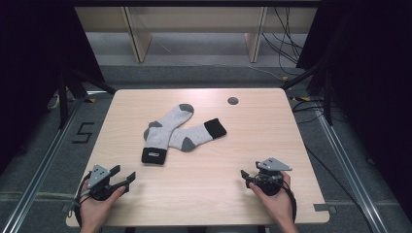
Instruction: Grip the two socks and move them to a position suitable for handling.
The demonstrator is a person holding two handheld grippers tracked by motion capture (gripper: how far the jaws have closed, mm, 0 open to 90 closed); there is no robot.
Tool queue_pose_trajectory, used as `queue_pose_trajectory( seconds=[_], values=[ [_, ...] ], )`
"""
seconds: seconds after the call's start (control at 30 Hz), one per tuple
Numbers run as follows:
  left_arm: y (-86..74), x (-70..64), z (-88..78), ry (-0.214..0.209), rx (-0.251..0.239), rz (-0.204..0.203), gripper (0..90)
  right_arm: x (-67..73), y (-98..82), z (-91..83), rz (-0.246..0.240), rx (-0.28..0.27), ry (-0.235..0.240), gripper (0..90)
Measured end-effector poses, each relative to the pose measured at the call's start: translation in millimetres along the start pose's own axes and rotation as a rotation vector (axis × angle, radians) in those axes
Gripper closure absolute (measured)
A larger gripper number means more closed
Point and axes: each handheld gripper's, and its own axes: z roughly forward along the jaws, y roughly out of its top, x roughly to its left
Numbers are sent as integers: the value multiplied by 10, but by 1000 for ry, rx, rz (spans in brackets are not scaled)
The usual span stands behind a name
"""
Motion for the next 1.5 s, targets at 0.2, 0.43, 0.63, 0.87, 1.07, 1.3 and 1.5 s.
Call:
queue_pose_trajectory(
  seconds=[0.2, 0.43, 0.63, 0.87, 1.07, 1.3, 1.5],
  values=[
    [232, -80, 195, -48, 25, 67, 289, -7, 34, 10, 11, 8, 9, 324],
    [657, -175, 720, -108, 70, 126, 276, 35, 77, 14, -9, 4, 15, 325],
    [915, -258, 1261, -159, 164, 179, 258, 29, 91, 17, 5, -4, 20, 325],
    [1032, -315, 1772, -104, 226, 174, 175, 38, 81, -28, 11, -7, 22, 325],
    [996, -289, 1910, -84, 282, 150, 163, 37, 57, -80, 40, -3, 13, 326],
    [1002, -363, 1973, -41, 343, 214, 185, 47, 66, -101, 37, -3, 11, 327],
    [996, -448, 1965, 2, 352, 208, 317, 78, 60, -92, 54, 17, 22, 329]
  ],
)
